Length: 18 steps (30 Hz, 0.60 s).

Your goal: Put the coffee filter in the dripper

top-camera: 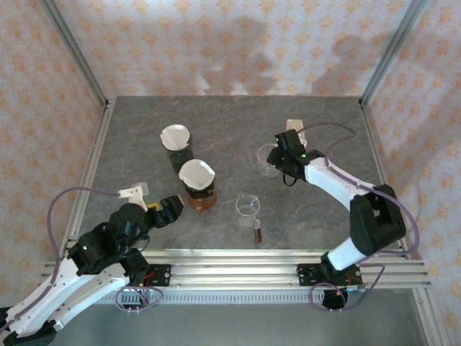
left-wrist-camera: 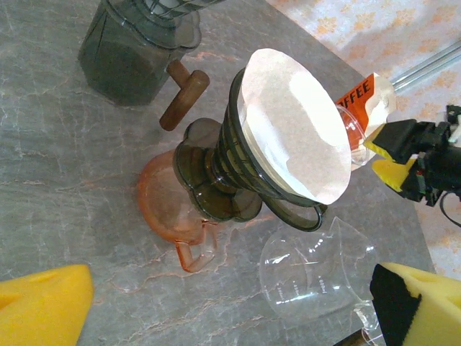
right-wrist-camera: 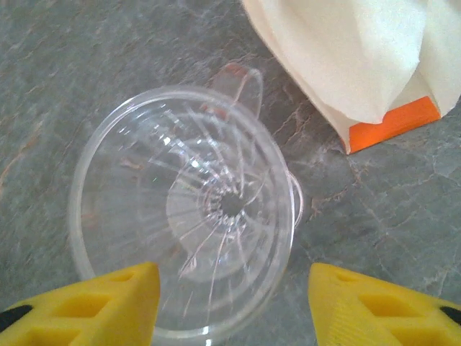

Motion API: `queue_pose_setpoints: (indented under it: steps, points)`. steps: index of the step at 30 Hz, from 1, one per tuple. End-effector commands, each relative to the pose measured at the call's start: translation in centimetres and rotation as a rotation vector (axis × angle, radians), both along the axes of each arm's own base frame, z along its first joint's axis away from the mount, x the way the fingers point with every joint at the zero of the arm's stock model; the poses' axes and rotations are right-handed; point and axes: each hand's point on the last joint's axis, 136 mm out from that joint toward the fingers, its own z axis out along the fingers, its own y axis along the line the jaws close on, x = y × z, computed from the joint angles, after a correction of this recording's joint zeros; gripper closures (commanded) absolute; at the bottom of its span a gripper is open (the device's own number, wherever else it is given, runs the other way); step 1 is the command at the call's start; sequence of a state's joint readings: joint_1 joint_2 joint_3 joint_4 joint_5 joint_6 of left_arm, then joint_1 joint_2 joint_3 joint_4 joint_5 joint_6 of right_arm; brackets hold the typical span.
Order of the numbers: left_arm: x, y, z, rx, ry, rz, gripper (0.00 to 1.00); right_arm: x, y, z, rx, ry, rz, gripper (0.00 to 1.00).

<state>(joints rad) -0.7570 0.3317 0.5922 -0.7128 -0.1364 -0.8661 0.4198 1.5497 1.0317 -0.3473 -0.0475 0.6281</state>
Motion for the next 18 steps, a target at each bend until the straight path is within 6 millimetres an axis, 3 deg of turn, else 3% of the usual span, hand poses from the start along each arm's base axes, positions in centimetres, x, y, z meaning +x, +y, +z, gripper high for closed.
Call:
queue_pose_setpoints:
  steps: [1,6,12,14,18]
  points:
    - [0.3,0.0,0.2,-0.015,-0.014,0.011,0.0,1.3,-0.1,-0.6,0.017,0.012,-0.04,0.47]
    - [0.4,0.0,0.3,-0.009,-0.018,0.013,0.0,2.0,-0.2,-1.7,0.007,0.034,-0.051,0.58]
    - [0.3,0.1,0.3,-0.008,-0.018,0.013,0.0,1.7,0.2,-2.0,0.018,0.053,-0.028,0.9]
    - [0.3,0.1,0.3,-0.005,-0.017,0.014,0.0,1.2,0.3,-1.7,0.027,0.05,-0.006,1.0]
    - [0.3,0.0,0.2,-0.006,-0.016,0.007,0.0,-0.2,0.1,1.2,0.042,-0.005,0.036,1.0]
